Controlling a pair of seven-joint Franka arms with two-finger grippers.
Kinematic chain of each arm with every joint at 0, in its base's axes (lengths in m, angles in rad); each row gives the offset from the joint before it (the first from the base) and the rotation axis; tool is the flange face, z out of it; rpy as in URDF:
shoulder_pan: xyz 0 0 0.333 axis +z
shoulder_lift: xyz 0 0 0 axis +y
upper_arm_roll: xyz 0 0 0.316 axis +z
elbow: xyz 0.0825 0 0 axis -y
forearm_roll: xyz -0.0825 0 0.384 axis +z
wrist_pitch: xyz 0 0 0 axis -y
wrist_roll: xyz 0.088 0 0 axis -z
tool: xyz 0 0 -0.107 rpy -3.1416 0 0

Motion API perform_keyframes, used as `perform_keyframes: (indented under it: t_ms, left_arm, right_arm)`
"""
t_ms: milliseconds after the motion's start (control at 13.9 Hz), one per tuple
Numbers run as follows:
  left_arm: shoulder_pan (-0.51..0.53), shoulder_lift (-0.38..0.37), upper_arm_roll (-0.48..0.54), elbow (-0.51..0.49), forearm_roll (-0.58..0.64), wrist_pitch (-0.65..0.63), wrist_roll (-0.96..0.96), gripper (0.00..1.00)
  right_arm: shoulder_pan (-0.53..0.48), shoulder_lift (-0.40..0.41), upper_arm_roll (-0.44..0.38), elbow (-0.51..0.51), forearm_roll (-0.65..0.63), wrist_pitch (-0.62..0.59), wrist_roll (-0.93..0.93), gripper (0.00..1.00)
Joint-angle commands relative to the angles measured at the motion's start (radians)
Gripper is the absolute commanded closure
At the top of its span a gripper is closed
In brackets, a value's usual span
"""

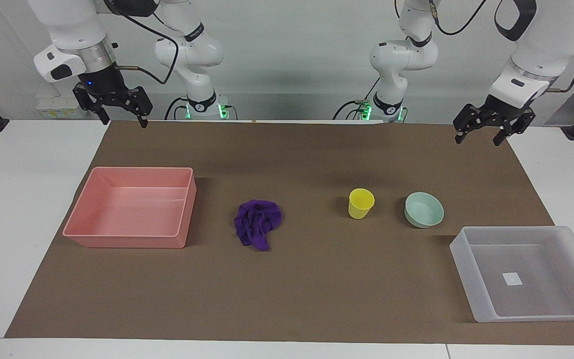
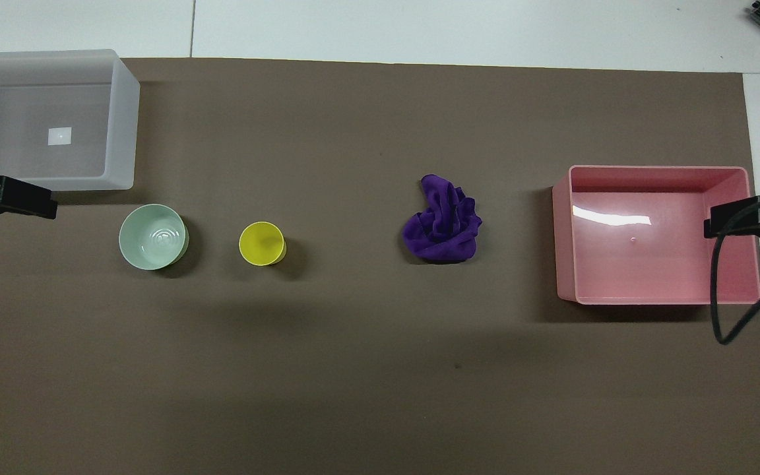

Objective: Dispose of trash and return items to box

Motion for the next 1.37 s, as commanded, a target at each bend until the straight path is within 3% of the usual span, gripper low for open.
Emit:
perform_keyframes:
  t_ms: [0, 505, 649, 794, 1010, 1299]
  left_arm:
    - [0.005, 0.001, -0.002, 0.004, 0.012, -0.016, -0.013, 0.0]
    - [0.034, -0.001, -0.004, 0.0, 0.012, -0.011, -0.013, 0.0]
    - [0.037, -0.004, -0.004, -0.025, 0.012, 0.045, -0.008, 0.0]
    - [0.033, -0.024, -0.004, -0.081, 0.012, 0.102, -0.011, 0.0]
    - [0.028, -0.03, -0.004, -0.161, 0.012, 0.188, -0.011, 0.0]
    - [0.025, -0.015, -0.005, -0.308, 0.012, 0.373, -0.011, 0.0]
  right_arm:
    - [-0.013, -0.017, 0.007, -0.021, 0.006, 0.008, -0.03, 0.0]
    - [-0.013, -0.017, 0.009, -0.021, 0.006, 0.008, -0.03, 0.0]
    - [-0.013, -0.017, 0.009, -0.021, 0.007, 0.008, -0.03, 0.0]
    - [-0.007, -0.017, 0.009, -0.023, 0.006, 0.022, -0.027, 0.0]
    - [0.008, -0.021, 0.027, -0.096, 0.009, 0.155, -0.021, 0.0]
    - [0.132, 0.083, 0.036, -0.109, 0.011, 0.268, 0.139, 0.0]
